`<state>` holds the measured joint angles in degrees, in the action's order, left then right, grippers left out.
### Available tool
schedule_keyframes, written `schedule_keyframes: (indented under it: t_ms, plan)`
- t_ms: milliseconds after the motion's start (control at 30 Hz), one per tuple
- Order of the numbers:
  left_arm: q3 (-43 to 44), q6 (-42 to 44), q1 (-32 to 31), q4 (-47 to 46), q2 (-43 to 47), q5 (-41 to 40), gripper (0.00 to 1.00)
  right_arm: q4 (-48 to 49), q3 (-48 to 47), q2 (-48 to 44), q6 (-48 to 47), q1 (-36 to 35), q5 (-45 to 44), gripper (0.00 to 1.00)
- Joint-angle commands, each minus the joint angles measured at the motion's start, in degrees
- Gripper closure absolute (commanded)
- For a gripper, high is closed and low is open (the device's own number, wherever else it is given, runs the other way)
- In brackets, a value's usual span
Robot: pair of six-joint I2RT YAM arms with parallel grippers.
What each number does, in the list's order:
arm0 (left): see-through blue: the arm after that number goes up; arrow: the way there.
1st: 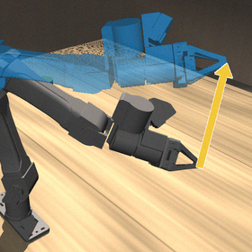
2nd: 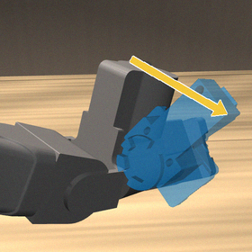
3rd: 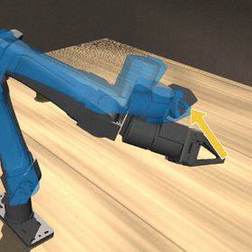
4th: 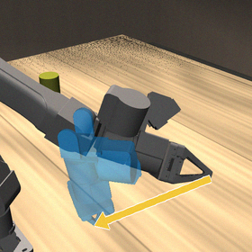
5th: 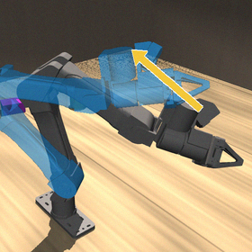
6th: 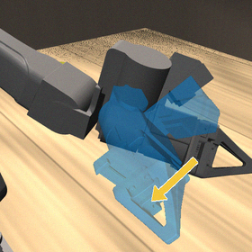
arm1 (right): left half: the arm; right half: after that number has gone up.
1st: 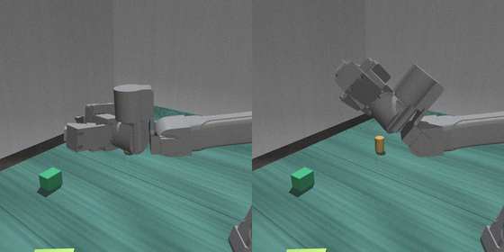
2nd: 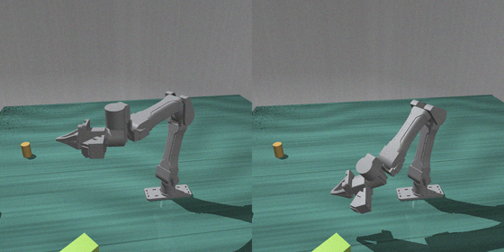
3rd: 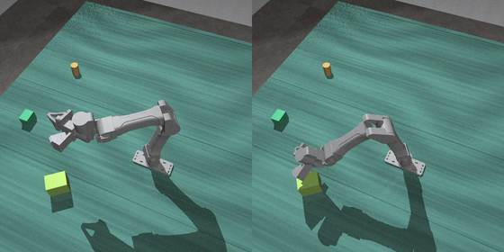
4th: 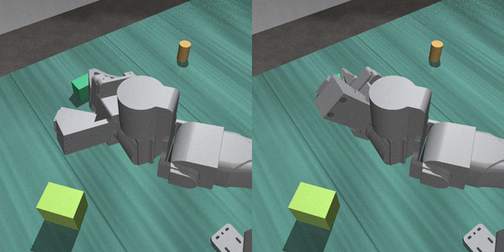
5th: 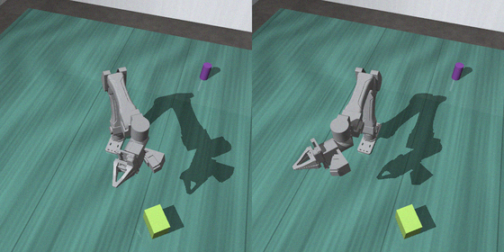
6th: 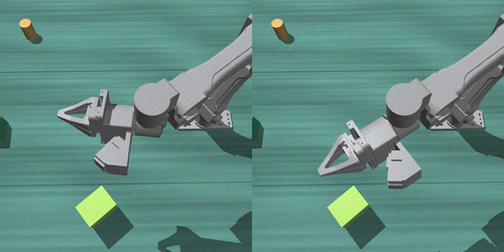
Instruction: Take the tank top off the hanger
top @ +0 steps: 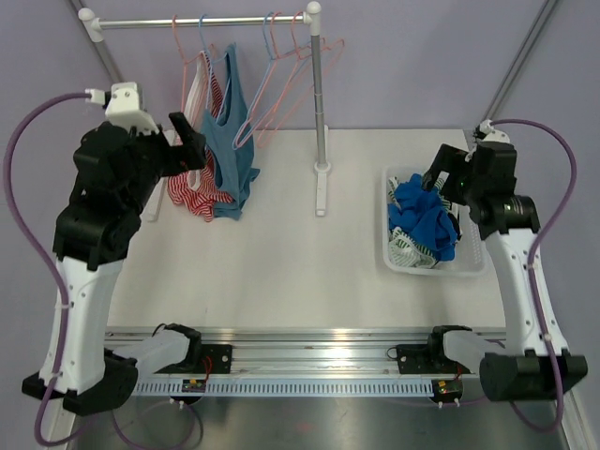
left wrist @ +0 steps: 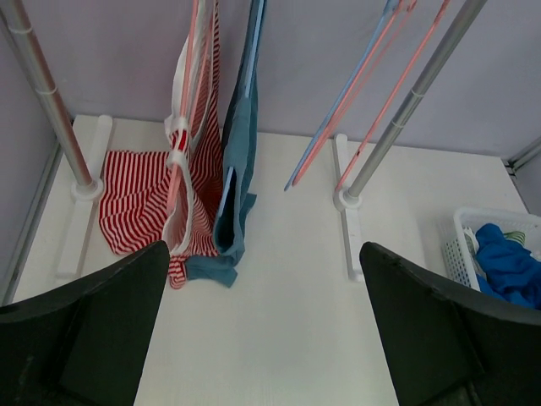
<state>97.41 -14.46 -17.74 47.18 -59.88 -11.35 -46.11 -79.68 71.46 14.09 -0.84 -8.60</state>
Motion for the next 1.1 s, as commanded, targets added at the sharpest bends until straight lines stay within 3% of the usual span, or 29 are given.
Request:
schedule_keyframes:
  t_ms: [0, 33, 133, 200, 333, 433, 700, 1067]
  plan:
    - [7.3, 4.3, 0.2, -2.4, -8.0, 0.6, 0.01, 17.9, 9.1, -12.1, 4.7, -0.3, 25.4, 0.00]
    - [9.2, 5.0, 0.2, -2.4, -9.8, 0.7, 0.01, 21.6, 14.8, -16.1, 6.2, -0.3, 36.4, 0.01]
    - [15.5, 7.5, 0.3, -2.0, -17.7, 1.4, 0.01, 28.7, 20.7, -19.2, 12.4, -0.3, 45.9, 0.19]
    - [20.5, 8.8, 0.5, -2.3, -21.1, 2.4, 0.01, 26.4, 21.5, -18.9, 12.6, -0.3, 46.7, 0.29]
    - [32.6, 9.9, 1.3, 1.0, -31.2, 0.8, 0.01, 26.1, 24.0, -19.2, 13.0, -0.4, 48.0, 0.33]
    - [38.8, 11.5, 1.9, 3.4, -37.2, -0.2, 0.03, 26.4, 25.1, -20.7, 12.9, -1.5, 47.1, 0.32]
    - [39.2, 10.7, 7.9, 0.5, -43.9, 8.7, 0.13, 25.3, 24.3, -21.9, 11.1, -4.7, 45.8, 0.22]
    - [42.0, 11.9, 9.7, -1.6, -50.0, 11.0, 0.50, 24.6, 24.4, -21.8, 10.3, -6.5, 45.2, 0.23]
